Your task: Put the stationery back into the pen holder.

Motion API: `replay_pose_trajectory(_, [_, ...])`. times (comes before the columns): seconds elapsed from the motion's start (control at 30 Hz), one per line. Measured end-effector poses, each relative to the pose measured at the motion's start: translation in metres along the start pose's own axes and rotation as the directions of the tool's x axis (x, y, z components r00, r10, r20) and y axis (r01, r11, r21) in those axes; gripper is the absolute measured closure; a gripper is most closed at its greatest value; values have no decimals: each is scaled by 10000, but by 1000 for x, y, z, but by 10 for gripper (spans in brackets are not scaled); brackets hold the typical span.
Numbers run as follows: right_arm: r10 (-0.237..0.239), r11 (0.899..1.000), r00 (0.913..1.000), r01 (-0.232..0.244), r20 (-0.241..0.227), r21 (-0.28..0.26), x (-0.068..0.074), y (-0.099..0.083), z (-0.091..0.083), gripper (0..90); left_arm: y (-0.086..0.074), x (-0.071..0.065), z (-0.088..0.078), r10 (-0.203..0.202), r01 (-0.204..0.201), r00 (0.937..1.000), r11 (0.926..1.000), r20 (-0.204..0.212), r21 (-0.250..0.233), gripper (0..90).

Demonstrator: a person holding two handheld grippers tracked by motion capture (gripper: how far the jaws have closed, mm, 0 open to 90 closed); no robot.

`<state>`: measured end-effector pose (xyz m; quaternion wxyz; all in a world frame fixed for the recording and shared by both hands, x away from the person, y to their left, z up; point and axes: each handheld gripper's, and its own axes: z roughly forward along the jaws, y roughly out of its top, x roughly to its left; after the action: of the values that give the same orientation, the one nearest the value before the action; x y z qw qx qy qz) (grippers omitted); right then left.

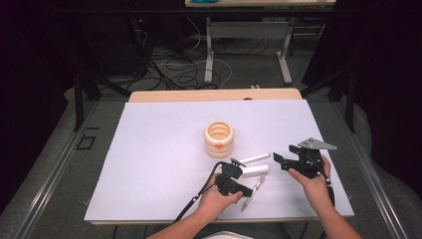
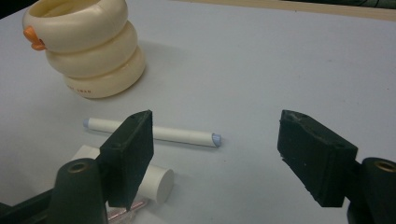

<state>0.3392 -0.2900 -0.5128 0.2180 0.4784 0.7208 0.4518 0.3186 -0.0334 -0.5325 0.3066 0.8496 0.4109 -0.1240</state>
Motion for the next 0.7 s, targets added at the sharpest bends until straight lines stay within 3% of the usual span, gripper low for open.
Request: replay_pose_trajectory(0.7, [-63, 9999, 10000, 63, -11, 88, 0, -1, 2, 269, -2, -4, 13, -147, 146, 9999, 9986, 15, 502, 750])
